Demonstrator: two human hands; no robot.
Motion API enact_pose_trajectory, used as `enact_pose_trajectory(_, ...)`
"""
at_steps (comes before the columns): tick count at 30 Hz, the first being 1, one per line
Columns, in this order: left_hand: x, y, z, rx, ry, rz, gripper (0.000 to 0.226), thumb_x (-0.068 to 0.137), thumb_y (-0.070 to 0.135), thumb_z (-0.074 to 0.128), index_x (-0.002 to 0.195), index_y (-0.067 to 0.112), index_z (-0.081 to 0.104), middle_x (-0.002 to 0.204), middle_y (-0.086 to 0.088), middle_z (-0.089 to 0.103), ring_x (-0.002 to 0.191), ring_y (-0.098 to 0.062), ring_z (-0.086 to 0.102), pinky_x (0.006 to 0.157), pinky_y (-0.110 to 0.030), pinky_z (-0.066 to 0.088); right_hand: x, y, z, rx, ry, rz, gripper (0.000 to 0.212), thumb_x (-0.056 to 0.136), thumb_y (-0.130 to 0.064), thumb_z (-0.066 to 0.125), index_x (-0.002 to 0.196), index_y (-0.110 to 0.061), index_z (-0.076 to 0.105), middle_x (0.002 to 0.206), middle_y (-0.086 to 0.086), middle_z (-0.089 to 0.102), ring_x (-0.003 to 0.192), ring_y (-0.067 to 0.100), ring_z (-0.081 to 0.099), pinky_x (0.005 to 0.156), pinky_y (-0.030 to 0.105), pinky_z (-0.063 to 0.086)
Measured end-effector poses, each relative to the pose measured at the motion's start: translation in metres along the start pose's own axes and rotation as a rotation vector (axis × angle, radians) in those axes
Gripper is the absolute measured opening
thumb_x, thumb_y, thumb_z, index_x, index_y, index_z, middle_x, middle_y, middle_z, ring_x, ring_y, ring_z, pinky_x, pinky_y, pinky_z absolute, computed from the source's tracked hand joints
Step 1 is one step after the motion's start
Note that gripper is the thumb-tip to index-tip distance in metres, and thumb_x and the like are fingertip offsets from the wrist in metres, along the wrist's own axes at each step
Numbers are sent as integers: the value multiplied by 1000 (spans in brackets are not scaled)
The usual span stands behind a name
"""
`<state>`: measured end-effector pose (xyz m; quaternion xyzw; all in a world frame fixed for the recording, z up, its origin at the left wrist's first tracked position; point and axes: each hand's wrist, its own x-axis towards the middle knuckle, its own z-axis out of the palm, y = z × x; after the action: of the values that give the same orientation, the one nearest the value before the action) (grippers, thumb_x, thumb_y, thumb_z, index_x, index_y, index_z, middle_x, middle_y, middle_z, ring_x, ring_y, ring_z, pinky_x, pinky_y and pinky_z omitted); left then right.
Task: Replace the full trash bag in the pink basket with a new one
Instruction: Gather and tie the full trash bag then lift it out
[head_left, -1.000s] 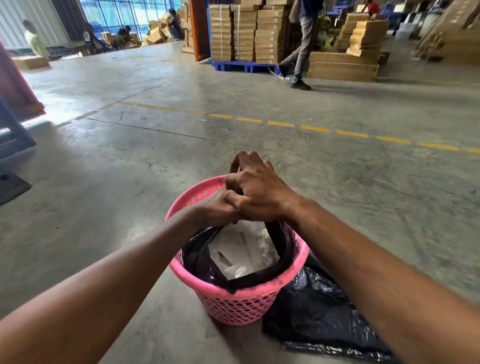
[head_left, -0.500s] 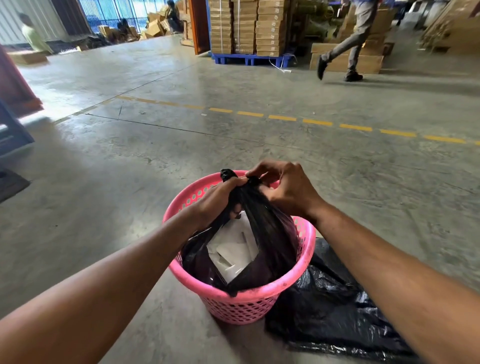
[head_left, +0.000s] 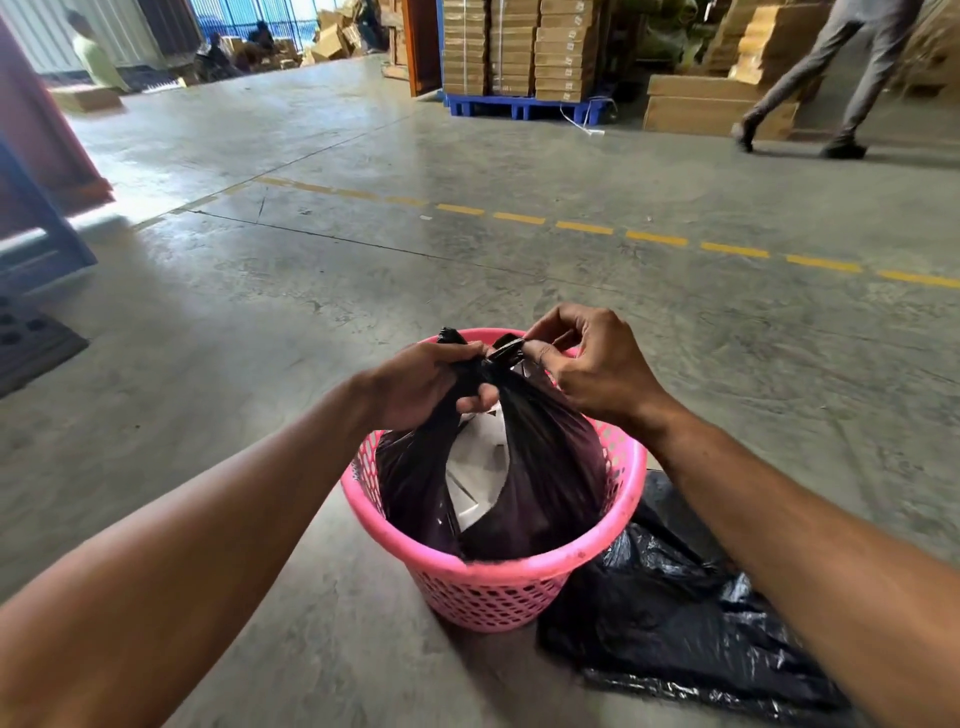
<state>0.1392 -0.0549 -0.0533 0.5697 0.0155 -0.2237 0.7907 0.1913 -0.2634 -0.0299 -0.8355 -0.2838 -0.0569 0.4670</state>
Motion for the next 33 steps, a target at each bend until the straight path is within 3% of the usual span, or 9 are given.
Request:
enact_pose_trajectory(5,3,3,-2,-66,112,25,25,104,21,38,103,13,62,81,-9,66,53,-16,54,64,-26,43,-26,-17,18,-99,-90,-116,5,78,-24,74,77,-20,73,72,-10,71,62,-1,62,61,17,46)
enact_pose_trajectory(9,0,9,13,271,289,28,27,105,22,40,103,10,64,58,0,58,45,-12,46,48,-21,43,-51,-5,48,-224,-149,-184,8,77,-28,65,78,-21,68,83,-5,69,76,20,66,69,40,54)
enact_pose_trajectory(12,3,4,22,539,430,145,32,107,27,40,90,13,64,52,3,56,38,-10,46,43,-23,40,-48,-2,50,-196,-185,-186,8,76,-30,68,79,-24,73,81,-7,69,76,20,67,70,38,53)
enact_pose_trajectory(16,-4,-4,13,1183,399,367,16,94,22,46,86,22,59,78,0,67,65,-21,64,65,-42,53,-30,-7,37,-107,-39,-107,18,76,-31,70,65,-16,68,64,-5,69,61,12,64,62,32,50)
enact_pose_trajectory(21,-29,-18,12,1715,340,807,11,96,19,52,98,18,62,111,2,60,103,-20,58,95,-32,43,-7,-7,17,-7,-13,11,23,82,-17,61,100,-25,72,65,-14,67,59,3,65,65,28,50)
enact_pose_trajectory(25,-37,-30,11,1713,306,875,9,97,18,57,98,17,65,124,-3,59,104,-22,58,94,-34,44,-1,-12,18,9,-273,-124,69,73,-4,42,131,-36,65,106,-18,75,94,3,70,89,19,52)
enact_pose_trajectory(27,-37,-33,13,1671,271,884,10,98,17,56,94,14,65,125,-6,57,101,-20,56,90,-27,42,5,-12,21,-37,-380,-143,62,73,-6,44,119,-36,72,103,-2,78,79,8,68,81,26,55)
enact_pose_trajectory(30,-38,-32,14,1606,226,851,16,100,16,54,89,8,62,127,-10,52,99,-13,54,88,-12,31,9,-9,19,-18,-325,-110,41,73,-7,53,95,-28,81,81,-6,79,65,5,68,69,28,57)
enact_pose_trajectory(33,-35,-35,15,1507,213,814,19,102,19,50,91,9,61,132,-8,46,104,-17,59,84,-29,45,10,-1,14,59,-246,-62,31,75,-6,63,91,-22,83,83,-9,80,75,-2,73,73,22,56)
